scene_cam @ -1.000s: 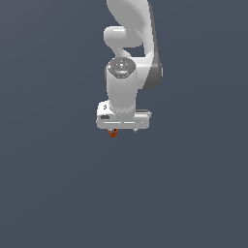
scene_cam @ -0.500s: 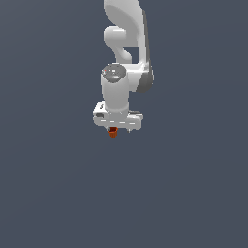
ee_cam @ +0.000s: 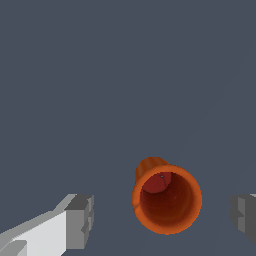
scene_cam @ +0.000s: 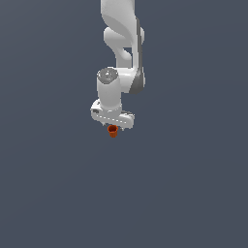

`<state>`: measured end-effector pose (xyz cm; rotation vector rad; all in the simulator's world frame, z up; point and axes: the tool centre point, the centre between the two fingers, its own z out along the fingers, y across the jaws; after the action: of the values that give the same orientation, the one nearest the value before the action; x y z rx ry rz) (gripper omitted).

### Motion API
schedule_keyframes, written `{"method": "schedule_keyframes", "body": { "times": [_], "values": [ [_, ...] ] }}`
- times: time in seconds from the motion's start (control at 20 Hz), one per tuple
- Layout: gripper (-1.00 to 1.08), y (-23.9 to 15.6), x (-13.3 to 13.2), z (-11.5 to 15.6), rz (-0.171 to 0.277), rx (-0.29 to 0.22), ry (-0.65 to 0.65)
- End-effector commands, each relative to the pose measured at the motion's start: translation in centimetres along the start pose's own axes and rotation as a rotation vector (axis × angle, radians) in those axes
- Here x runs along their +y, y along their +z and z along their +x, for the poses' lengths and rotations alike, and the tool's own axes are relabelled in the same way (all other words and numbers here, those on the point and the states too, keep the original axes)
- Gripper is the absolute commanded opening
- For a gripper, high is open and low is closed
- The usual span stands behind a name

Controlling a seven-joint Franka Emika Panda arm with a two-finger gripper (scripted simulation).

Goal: Pick up the object and move it to a goal position.

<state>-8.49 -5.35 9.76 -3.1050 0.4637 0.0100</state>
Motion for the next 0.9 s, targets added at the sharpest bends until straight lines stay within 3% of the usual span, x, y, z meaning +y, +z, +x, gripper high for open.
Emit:
{"method": "schedule_keyframes", "body": {
  "times": [0.0, 0.5, 0.85],
  "values": [
    [1.00, 0.5, 0.6, -0.6, 0.000, 0.004, 0.026],
    [1.00, 1.2, 1.1, -1.1, -0.001, 0.005, 0.046],
    [1.00, 3.8, 1.2, -1.2, -0.001, 0.006, 0.048]
  ]
}}
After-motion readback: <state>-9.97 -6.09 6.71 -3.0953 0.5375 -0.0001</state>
